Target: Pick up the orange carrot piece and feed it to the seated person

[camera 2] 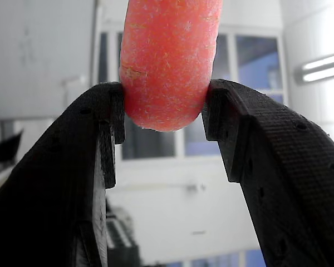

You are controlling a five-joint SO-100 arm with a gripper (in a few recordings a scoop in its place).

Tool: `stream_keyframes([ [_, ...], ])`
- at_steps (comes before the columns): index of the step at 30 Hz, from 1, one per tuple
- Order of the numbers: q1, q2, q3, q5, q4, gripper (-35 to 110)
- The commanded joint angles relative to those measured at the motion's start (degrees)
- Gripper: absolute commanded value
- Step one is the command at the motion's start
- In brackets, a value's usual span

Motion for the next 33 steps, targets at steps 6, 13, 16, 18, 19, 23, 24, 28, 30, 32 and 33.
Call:
stream_keyframes([
  [6, 0.53, 2.81, -5.19, -1.05, -0.18, -3],
  [13, 0.44, 2.81, -5.19, -1.05, -0.18, -2],
  [16, 0.44, 2.81, -5.19, -1.05, -0.18, -2],
  [18, 0.44, 2.81, -5.19, -1.05, -0.18, -2],
  [19, 0.53, 2.81, -5.19, -1.05, -0.18, -2],
  [23, 0.53, 2.81, -5.19, -1.05, -0.18, -2],
  [24, 0.53, 2.81, -5.1, -1.14, -0.18, -2],
  [28, 0.44, 2.81, -5.1, -1.67, -0.18, -1],
  [30, 0.62, 3.69, -4.92, -1.41, -0.18, 0],
  [32, 0.62, 4.92, -4.92, -1.14, 0.09, 3],
  [33, 0.62, 5.45, -4.92, -1.14, 0.0, 6],
])
